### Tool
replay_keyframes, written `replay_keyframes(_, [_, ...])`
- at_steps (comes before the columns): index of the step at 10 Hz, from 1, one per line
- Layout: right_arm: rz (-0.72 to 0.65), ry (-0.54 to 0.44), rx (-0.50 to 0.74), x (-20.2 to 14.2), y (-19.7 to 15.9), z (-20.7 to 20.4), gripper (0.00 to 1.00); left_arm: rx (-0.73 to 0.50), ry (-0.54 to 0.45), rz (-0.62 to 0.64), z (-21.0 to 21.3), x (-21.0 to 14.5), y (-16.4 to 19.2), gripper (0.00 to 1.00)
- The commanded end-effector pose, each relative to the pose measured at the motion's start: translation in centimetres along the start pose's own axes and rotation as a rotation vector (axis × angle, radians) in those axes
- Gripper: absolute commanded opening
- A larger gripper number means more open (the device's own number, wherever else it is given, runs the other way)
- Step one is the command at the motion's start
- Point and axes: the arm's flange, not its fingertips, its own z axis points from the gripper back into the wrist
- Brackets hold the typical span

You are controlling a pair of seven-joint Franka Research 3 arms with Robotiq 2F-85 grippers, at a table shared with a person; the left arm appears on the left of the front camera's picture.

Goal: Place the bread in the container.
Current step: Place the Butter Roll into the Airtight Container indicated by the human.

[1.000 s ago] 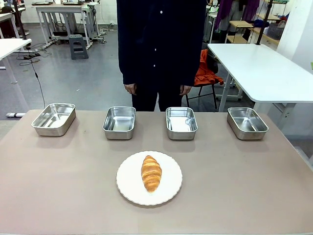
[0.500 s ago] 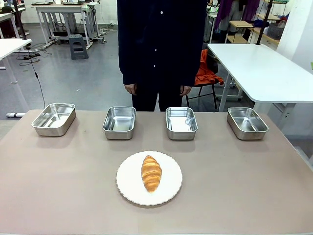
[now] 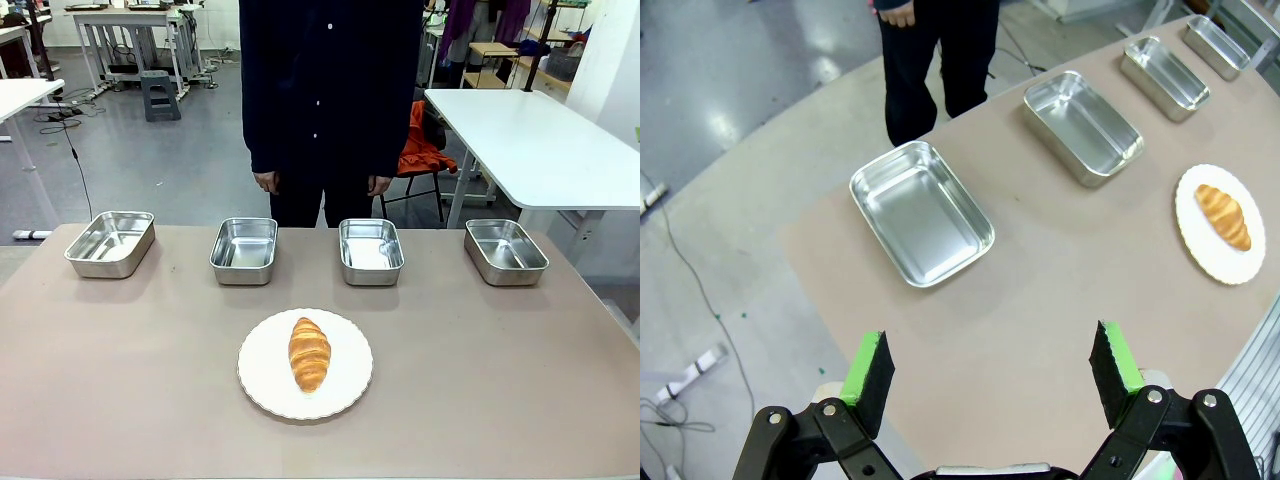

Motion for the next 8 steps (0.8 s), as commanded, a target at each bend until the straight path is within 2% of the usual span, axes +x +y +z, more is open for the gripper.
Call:
replay_keyframes(1, [0.002,-0.007,0.003,0.03,-0.04,0.0,1.0,0.005,-0.002,0.007,0.12,0.08,-0.01,1.0])
replay_keyframes(8, [0.002,-0.007,0.003,0.03,-0.04,0.0,1.0,0.005,-0.002,0.007,0.12,0.08,-0.01,1.0])
